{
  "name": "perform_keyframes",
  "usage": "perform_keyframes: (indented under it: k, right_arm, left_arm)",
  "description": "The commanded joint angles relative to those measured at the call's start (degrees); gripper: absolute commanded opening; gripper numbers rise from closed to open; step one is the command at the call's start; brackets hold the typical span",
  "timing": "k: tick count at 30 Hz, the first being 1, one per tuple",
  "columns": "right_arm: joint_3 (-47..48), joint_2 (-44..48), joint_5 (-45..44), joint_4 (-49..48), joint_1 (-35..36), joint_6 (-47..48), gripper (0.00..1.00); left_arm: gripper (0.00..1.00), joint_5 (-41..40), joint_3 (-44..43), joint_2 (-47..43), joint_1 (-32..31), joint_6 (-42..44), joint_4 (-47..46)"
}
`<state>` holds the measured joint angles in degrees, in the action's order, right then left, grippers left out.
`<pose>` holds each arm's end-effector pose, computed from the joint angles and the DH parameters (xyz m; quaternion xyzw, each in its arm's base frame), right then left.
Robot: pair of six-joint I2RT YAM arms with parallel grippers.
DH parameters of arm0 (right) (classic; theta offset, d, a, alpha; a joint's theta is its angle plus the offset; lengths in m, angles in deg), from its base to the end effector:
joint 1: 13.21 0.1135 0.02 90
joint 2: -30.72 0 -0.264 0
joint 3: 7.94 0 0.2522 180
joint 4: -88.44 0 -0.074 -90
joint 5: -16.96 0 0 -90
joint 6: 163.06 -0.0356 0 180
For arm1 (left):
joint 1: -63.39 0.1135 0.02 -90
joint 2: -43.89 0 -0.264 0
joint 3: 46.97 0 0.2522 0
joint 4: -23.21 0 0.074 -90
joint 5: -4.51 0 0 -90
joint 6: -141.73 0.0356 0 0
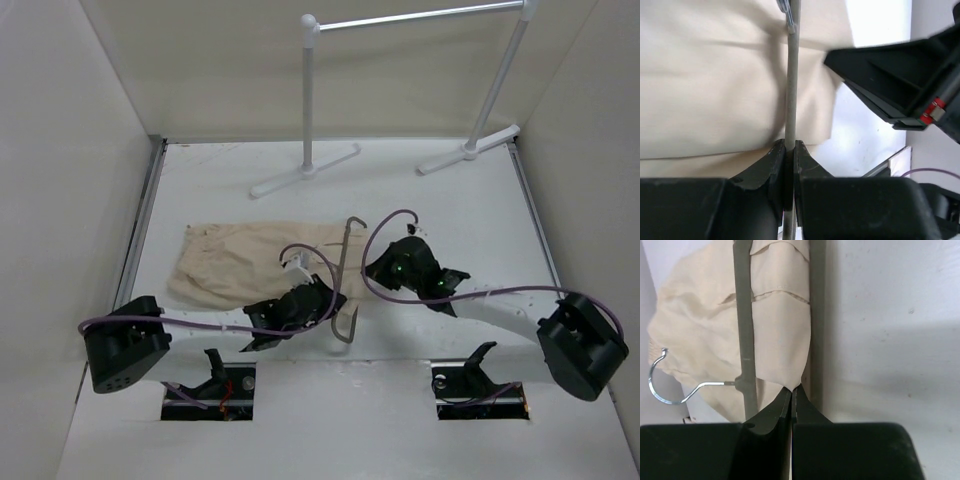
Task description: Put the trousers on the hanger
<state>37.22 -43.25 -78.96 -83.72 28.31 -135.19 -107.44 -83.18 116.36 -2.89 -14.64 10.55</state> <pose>0.1940 0.1669 0.1804 0.1824 0.8738 0.3239 0.3134 0.1095 -0.2161 0.1732 -0.1049 0.8214 -0.4283 0.3617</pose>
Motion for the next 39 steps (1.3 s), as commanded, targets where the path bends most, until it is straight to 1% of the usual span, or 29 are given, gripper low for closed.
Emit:
perform_keyframes:
  k: [1,4,7,11,13,15,16,19,23,26,28,31,33,36,37,39]
  right_arm:
    - [1.4,4.5,-2.4,5.1,-2.5,3.8,0.0]
    - [0.2,8.4,-2.2,7.2,-4.8,4.9,0.0]
    - [-1.3,12.9,-0.9,9.2,-6.7,6.1,0.0]
    - [-3.6,20.7,0.3,13.1,-9.6,6.6,0.0]
    - [-4.9,23.3,1.3,14.4,-12.4,7.4,0.0]
    - [-5.9,24.0,2.8,14.7,-15.4,7.9,0.0]
    - [-6.5,24.1,4.2,14.2,-17.0,7.9,0.0]
    - [-6.7,20.8,7.2,11.4,-19.3,8.6,0.0]
    - [-4.8,14.7,7.1,9.2,-15.2,9.8,0.0]
    - [-3.5,14.7,3.8,9.2,-12.5,9.9,0.0]
    - [-3.1,17.3,2.8,10.6,-12.4,10.4,0.0]
    - [-2.8,22.0,2.3,14.9,-15.2,13.0,0.0]
    - [-3.2,25.3,2.1,17.9,-16.8,14.0,0.0]
    - [-5.4,31.0,2.7,21.4,-19.1,14.5,0.0]
    - [-6.3,32.8,2.8,22.2,-19.7,14.3,0.0]
    - [-8.0,35.7,3.5,22.4,-19.6,14.0,0.0]
  left_arm:
    - [0.0,-0.2,2.1,-2.7,3.5,1.5,4.3]
    - [0.0,0.6,2.8,-4.7,7.9,3.9,6.9]
    - [0.0,2.2,3.5,-7.4,13.9,6.3,9.6]
    - [0.0,6.1,3.8,-9.0,22.3,10.5,11.1]
    - [0.0,8.4,4.0,-8.7,24.4,12.0,11.0]
    - [0.0,9.8,4.3,-7.6,24.1,12.5,10.9]
    - [0.0,10.0,4.4,-7.0,22.6,12.2,10.5]
    - [0.0,7.8,3.0,-4.2,15.4,10.3,8.8]
    - [0.0,4.3,-2.2,1.7,6.1,6.9,6.6]
    - [0.0,-0.5,-5.9,6.2,2.3,6.5,9.8]
    - [0.0,-2.6,-6.5,7.7,2.5,6.9,12.9]
    - [0.0,-5.1,-6.0,7.3,4.8,7.3,19.2]
    - [0.0,-7.9,-5.3,4.3,6.9,7.4,24.3]
    - [0.0,-10.8,-4.9,-0.9,12.3,7.5,32.7]
    - [0.0,-11.2,-4.9,-2.1,13.9,7.5,34.7]
    - [0.0,-11.6,-5.7,-3.0,15.0,7.5,36.7]
